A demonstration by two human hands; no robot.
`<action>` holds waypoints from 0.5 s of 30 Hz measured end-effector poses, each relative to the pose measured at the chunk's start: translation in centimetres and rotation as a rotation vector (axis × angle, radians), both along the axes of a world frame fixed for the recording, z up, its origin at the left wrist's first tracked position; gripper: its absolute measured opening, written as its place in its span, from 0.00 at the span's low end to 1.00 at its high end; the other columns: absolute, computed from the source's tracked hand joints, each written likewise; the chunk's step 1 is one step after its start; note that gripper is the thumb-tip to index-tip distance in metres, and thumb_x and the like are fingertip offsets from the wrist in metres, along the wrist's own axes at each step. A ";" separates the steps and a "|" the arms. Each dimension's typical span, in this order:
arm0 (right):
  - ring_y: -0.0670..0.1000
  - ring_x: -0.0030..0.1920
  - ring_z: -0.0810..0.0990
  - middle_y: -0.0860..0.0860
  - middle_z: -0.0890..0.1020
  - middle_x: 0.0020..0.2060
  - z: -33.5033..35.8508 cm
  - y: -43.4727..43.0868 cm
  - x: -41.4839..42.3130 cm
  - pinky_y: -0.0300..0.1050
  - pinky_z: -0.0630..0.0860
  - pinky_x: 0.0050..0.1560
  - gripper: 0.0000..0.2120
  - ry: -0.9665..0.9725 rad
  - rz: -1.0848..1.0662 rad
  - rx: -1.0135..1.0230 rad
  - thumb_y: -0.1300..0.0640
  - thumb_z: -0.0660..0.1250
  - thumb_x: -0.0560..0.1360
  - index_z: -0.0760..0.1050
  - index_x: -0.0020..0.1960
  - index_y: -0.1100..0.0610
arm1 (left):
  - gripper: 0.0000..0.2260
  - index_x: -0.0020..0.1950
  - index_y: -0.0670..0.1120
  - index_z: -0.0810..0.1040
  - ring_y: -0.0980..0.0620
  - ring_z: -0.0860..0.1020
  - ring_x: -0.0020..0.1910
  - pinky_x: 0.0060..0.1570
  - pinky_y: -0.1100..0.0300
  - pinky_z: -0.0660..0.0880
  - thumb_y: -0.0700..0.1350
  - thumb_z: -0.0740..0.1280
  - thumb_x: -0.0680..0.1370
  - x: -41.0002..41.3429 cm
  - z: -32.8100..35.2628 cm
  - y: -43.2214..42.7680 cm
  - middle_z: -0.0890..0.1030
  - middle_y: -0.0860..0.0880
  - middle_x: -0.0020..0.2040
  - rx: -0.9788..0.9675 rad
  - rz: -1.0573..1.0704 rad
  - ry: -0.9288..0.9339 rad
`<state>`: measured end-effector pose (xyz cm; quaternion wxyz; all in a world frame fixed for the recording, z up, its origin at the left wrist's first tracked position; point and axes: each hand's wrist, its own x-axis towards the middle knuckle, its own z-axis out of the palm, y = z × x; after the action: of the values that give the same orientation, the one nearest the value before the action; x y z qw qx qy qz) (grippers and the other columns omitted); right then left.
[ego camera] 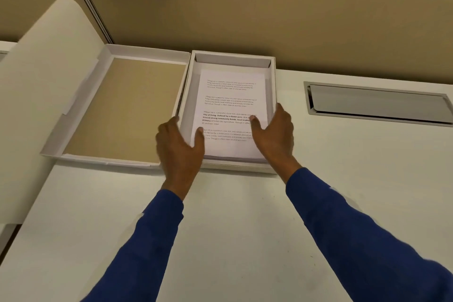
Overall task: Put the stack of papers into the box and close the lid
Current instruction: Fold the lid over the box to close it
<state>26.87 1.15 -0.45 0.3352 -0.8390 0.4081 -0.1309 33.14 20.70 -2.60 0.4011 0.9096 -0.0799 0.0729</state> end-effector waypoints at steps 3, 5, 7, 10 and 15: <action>0.60 0.72 0.69 0.58 0.69 0.73 -1.5 -0.6 -2.5 0.56 0.71 0.67 0.35 0.093 -0.052 -0.037 0.46 0.65 0.79 0.58 0.79 0.59 | 0.28 0.72 0.41 0.71 0.42 0.73 0.64 0.62 0.46 0.70 0.56 0.70 0.78 -0.9 -0.4 3.3 0.75 0.40 0.66 0.025 0.233 -0.083; 0.60 0.69 0.71 0.59 0.71 0.70 -3.0 -0.8 -4.1 0.55 0.74 0.63 0.30 0.160 -0.051 -0.009 0.51 0.64 0.80 0.60 0.78 0.60 | 0.30 0.74 0.42 0.68 0.40 0.71 0.67 0.65 0.44 0.69 0.56 0.70 0.77 -1.2 -1.0 5.4 0.72 0.40 0.68 0.035 0.381 -0.048; 0.59 0.66 0.73 0.59 0.72 0.68 -4.1 -0.6 -5.3 0.54 0.75 0.60 0.26 0.196 0.000 -0.008 0.56 0.62 0.81 0.63 0.76 0.59 | 0.32 0.74 0.42 0.67 0.37 0.70 0.68 0.66 0.42 0.68 0.58 0.69 0.76 -1.2 -1.5 7.2 0.71 0.38 0.70 0.039 0.503 0.026; 0.59 0.64 0.74 0.58 0.73 0.65 -4.7 -0.5 -6.1 0.54 0.75 0.58 0.24 0.179 0.033 0.000 0.61 0.61 0.80 0.64 0.76 0.59 | 0.32 0.73 0.40 0.66 0.35 0.72 0.67 0.67 0.39 0.69 0.58 0.70 0.76 -0.5 -2.5 9.0 0.70 0.37 0.70 -0.069 0.645 0.237; 0.59 0.62 0.74 0.59 0.73 0.63 -4.6 -0.4 -7.0 0.52 0.75 0.55 0.23 0.178 0.062 -0.001 0.63 0.61 0.80 0.65 0.74 0.59 | 0.24 0.67 0.40 0.73 0.38 0.79 0.61 0.60 0.48 0.76 0.54 0.69 0.77 0.3 -2.0 10.4 0.80 0.41 0.62 -0.305 0.590 0.500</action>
<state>19.84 0.76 -5.04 0.3010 -0.8598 0.4100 -0.0456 33.47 31.13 -4.62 0.5002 0.8135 0.2956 -0.0275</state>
